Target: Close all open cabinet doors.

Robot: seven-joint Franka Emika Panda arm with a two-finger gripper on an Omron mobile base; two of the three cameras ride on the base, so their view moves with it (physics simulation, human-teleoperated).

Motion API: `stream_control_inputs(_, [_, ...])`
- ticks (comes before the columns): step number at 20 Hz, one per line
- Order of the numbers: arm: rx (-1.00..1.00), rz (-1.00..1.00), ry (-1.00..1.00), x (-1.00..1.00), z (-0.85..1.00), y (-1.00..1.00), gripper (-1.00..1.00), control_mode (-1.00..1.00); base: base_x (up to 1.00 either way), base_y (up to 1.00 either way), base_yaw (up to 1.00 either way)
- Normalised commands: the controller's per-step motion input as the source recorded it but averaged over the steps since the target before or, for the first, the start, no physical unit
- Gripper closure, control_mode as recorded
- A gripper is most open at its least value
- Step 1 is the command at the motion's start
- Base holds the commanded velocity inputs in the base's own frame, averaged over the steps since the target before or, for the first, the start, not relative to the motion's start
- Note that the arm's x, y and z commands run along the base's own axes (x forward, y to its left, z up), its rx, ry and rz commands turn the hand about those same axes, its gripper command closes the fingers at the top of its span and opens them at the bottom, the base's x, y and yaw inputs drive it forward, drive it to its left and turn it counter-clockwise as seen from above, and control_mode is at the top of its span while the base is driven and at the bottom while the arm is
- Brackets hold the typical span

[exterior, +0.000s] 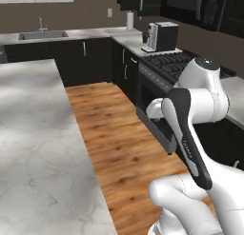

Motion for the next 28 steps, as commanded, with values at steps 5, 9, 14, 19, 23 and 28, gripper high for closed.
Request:
stream_control_inputs(5, [0.0,0.0,0.0,0.0,0.0,0.0,-1.0,1.0,0.77,-0.04,0.19])
stream_control_inputs(9, [0.0,0.0,0.0,0.0,0.0,0.0,-1.0,1.0,0.8,-0.06,0.16])
stream_control_inputs(14, [0.0,0.0,0.0,0.0,0.0,0.0,-1.0,1.0,0.82,-0.2,0.02])
stream_control_inputs(19, [0.0,0.0,0.0,0.0,0.0,0.0,-1.0,1.0,0.82,-0.26,0.0])
stream_control_inputs(23, [0.0,0.0,0.0,0.0,0.0,0.0,-1.0,1.0,0.81,-0.27,0.0])
stream_control_inputs(28, [0.0,0.0,0.0,0.0,0.0,0.0,-1.0,1.0,0.8,-0.28,0.0])
